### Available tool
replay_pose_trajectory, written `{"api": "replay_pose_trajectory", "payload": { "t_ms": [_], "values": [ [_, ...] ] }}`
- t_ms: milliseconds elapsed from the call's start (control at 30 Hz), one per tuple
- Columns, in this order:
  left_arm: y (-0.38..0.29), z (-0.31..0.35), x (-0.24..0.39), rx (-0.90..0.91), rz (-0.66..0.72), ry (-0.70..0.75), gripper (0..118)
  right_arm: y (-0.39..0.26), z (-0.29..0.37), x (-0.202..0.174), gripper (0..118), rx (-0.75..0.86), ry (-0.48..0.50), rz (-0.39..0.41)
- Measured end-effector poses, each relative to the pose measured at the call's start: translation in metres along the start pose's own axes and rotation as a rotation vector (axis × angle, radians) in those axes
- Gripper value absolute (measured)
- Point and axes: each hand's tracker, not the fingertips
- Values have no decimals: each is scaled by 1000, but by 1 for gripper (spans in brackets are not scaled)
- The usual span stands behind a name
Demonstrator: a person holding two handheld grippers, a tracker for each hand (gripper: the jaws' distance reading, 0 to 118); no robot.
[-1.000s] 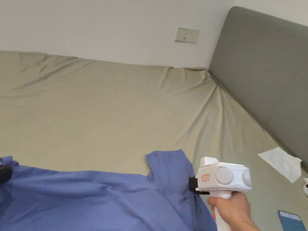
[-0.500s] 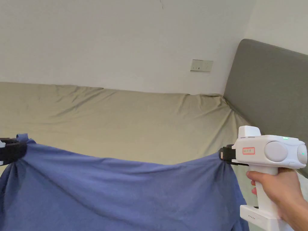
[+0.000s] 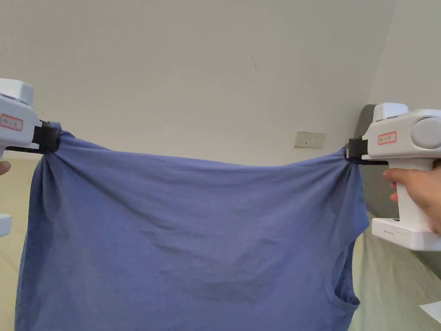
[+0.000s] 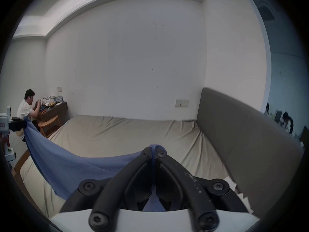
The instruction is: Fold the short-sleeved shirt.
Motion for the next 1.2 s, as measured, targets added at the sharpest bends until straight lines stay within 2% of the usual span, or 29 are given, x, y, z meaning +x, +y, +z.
{"api": "replay_pose_trajectory", "payload": {
  "t_ms": [100, 233, 400, 767, 967, 1200],
  "values": [
    [25, -10, 1, 23, -24, 30, 2, 33, -9, -7, 2, 22, -1, 7],
    [57, -35, -8, 22, 68, 52, 2, 73, -31, -14, 2, 47, -52, 44],
    [84, -68, -12, 43, 71, 78, 2, 114, -69, -19, 2, 77, -90, 105],
    [128, -152, -28, 60, 127, 122, 2, 184, -159, -35, 2, 128, -119, 109],
    [143, -174, -35, 97, 121, 143, 2, 192, -184, -43, 2, 163, -120, 93],
    [114, -183, -43, 77, 125, 133, 2, 156, -198, -49, 2, 131, -101, 111]
  ]
}}
